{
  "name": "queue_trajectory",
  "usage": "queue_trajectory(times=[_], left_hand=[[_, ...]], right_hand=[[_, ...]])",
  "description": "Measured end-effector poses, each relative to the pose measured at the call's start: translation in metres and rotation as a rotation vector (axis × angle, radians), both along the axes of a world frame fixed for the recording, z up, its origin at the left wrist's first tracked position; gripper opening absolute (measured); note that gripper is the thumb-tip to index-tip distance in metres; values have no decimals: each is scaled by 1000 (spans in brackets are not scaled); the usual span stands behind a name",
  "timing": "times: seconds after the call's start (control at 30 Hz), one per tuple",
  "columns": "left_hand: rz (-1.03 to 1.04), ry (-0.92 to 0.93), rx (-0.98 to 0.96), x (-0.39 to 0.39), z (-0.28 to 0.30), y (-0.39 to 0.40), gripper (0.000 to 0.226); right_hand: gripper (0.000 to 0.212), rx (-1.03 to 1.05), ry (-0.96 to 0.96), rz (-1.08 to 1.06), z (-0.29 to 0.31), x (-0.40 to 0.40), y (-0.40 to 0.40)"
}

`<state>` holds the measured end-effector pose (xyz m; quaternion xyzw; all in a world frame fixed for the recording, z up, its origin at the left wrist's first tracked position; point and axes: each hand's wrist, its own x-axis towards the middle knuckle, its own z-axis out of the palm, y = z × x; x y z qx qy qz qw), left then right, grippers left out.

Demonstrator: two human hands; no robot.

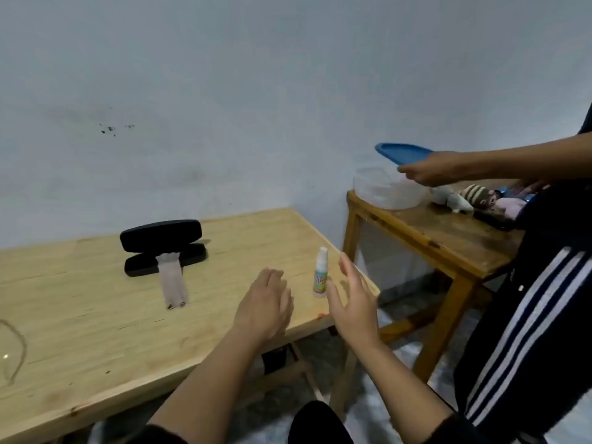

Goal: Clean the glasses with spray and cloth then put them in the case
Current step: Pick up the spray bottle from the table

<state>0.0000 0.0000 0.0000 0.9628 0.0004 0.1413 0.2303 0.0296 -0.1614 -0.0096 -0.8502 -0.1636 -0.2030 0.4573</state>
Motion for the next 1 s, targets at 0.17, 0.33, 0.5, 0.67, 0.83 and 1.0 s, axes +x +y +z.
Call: queue_trajectory(times=[0.17, 0.33, 0.5, 0.67, 0.83, 1.0], left_hand=[[30, 24, -63, 15, -17, 6, 41], [39, 27, -76, 19, -24, 10, 42], [32, 47, -58, 19, -23, 9, 43], [64, -11, -206, 19, -12, 9, 36], [-11, -179, -445, 24, 25, -13, 31], [-48, -204, -691, 33, 46, -39, 25]], right_hand=[[60, 22, -33, 63, -8, 14, 9], [61, 16, -99, 100, -7, 25, 19], [57, 1, -92, 87, -4, 33, 23], [56, -9, -131, 93, -4, 31, 20], [54, -2, -129, 111, -5, 28, 13], [52, 6, -157, 133, -2, 26, 7]])
